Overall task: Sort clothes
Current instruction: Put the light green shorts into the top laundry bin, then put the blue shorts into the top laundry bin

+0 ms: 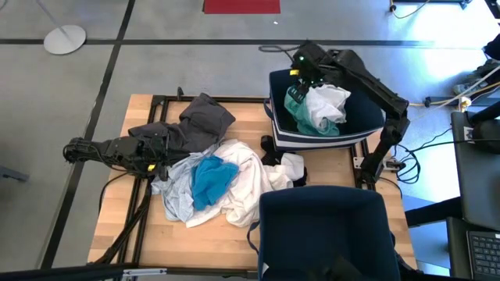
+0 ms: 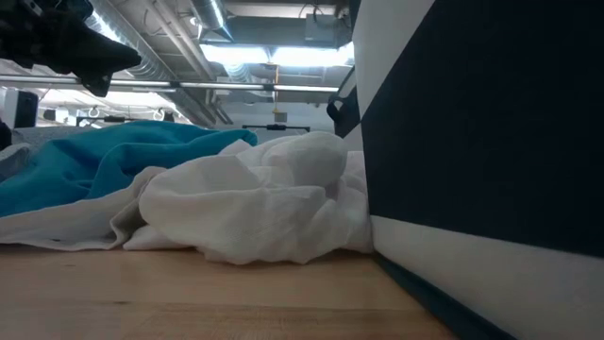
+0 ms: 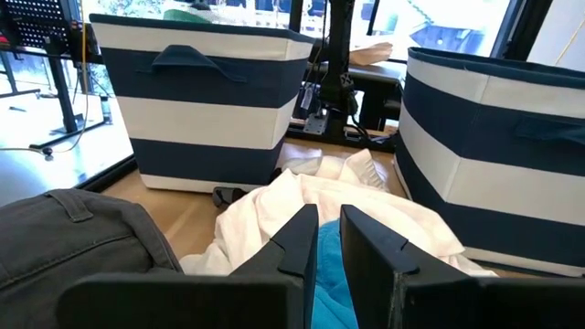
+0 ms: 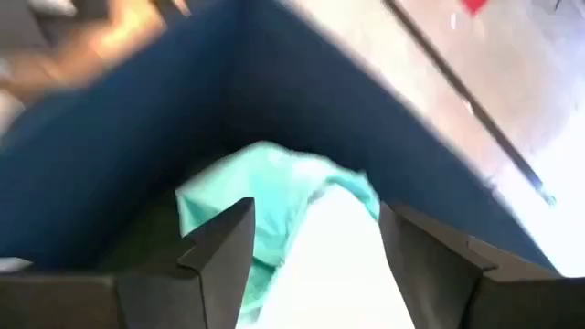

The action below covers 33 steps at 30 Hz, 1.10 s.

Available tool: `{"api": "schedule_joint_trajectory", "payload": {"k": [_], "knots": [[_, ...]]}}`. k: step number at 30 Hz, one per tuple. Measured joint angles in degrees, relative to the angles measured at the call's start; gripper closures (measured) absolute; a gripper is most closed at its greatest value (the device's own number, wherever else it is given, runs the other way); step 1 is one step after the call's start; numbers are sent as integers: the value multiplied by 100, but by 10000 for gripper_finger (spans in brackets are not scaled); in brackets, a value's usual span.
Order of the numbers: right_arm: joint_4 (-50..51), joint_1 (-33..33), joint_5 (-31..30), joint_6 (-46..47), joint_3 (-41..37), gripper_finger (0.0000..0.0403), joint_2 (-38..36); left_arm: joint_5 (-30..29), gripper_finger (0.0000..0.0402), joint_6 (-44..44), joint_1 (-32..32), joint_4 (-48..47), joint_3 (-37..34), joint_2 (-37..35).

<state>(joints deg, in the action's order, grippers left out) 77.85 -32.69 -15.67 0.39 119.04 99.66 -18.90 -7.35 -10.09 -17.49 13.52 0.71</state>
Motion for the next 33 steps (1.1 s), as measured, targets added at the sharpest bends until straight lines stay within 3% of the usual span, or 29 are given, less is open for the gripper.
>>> {"api": "schedule_joint_trajectory", "payload": {"k": [6,13,20,33], "knots": [[-563,591,533,43,560,164,-9,0,361,9,-2,1,0,0],[-2053,1576,1057,-198,409,166,50,1,361,-13,0,-23,0,1],[-3229,2373,1175,-517,62,166,302,2,361,-17,0,-29,0,0],[-3534,3159,1183,-966,33,166,1595,0,361,-17,3,3,0,2]]}}
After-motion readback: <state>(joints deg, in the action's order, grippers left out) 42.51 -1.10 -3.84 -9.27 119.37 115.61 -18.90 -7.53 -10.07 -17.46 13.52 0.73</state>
